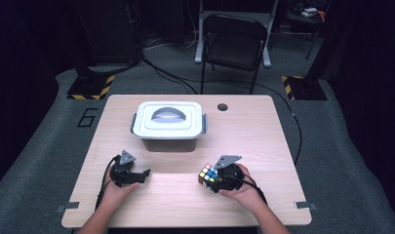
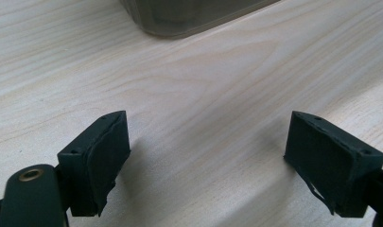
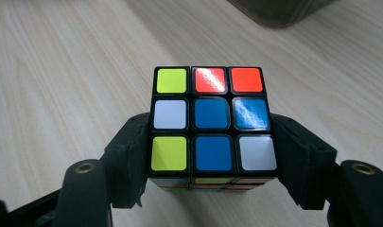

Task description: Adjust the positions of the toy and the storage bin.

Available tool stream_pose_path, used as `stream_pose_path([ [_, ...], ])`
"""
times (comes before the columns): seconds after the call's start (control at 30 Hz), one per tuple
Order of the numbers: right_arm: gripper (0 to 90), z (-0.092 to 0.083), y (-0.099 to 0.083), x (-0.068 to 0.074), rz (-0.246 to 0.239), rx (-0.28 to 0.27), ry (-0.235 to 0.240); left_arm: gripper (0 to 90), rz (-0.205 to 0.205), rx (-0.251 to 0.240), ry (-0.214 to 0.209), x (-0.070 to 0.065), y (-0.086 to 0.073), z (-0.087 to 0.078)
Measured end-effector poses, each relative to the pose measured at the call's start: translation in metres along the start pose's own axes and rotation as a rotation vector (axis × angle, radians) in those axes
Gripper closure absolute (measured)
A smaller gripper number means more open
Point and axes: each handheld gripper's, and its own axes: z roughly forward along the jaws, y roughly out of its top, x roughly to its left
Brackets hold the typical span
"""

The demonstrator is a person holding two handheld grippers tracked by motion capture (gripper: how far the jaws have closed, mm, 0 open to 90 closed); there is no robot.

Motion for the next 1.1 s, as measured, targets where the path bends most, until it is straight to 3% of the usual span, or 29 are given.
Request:
stream_pose_path([
  [0.5,33.8,-0.004,0.001,0.026,-0.045,0.043,0.061,14.6,0.0,0.0,0.0,0.0,0.0,0.0],
  [0.57,33.8,-0.005,0.001,0.03,-0.034,0.049,0.064,14.6,-0.002,0.001,0.0,0.0,0.0,0.0],
  [1.1,33.2,-0.01,-0.001,0.035,-0.04,0.059,0.085,14.6,0.0,-0.001,0.003,-0.001,0.001,0.002],
])
